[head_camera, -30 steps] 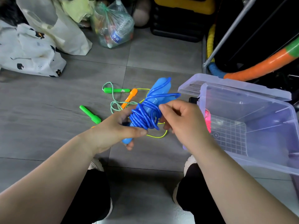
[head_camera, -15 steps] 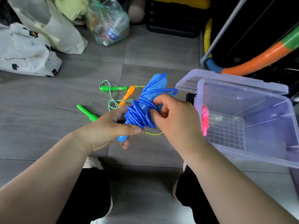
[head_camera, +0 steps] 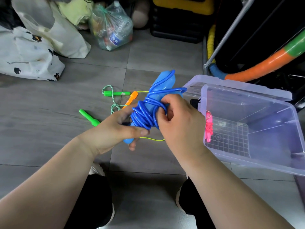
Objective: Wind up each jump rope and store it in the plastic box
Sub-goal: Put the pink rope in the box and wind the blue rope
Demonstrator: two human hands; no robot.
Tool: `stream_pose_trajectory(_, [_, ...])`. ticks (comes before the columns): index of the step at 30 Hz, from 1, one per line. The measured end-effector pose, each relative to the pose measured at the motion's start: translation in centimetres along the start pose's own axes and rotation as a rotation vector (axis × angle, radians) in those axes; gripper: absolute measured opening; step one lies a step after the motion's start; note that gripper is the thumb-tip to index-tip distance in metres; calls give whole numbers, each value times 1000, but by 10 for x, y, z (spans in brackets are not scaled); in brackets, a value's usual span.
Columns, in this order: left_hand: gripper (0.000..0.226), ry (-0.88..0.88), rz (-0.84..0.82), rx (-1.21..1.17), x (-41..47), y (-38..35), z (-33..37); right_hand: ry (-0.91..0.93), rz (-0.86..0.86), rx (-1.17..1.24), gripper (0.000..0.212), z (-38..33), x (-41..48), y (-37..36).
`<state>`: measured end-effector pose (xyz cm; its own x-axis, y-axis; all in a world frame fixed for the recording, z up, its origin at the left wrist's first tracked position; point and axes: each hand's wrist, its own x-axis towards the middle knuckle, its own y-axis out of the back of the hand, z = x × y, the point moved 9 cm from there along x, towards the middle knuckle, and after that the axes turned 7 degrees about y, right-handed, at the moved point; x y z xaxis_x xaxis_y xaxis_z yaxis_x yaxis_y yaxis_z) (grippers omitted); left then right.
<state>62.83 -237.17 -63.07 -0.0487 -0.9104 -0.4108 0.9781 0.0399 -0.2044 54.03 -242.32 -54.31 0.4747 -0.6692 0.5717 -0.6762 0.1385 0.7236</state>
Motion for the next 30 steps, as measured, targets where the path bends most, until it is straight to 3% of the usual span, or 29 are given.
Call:
stream_pose_trajectory(5, [44, 11, 0, 24, 0, 4, -2, 4, -104, 71, 13, 0, -2, -9])
stream_pose_trajectory(9, [44, 59, 11, 44, -2, 7, -10, -111, -472, 219, 2, 6, -12, -33])
stream_pose_trajectory(17, [48, 90, -1, 69, -2, 7, -15, -234, -713, 491, 21, 16, -21, -37])
stream_pose_trajectory(21, [48, 95, -18, 83, -2, 5, -17, -247, -754, 524, 32, 22, -23, -41])
stream_pose_trajectory(27, [45, 117, -9, 149, -2, 4, -19, -196, -810, 409, 9, 20, -23, -45])
stream_pose_trajectory(30, [40, 118, 8, 176, -2, 6, -19, -106, -735, 245, 11, 18, -20, -45])
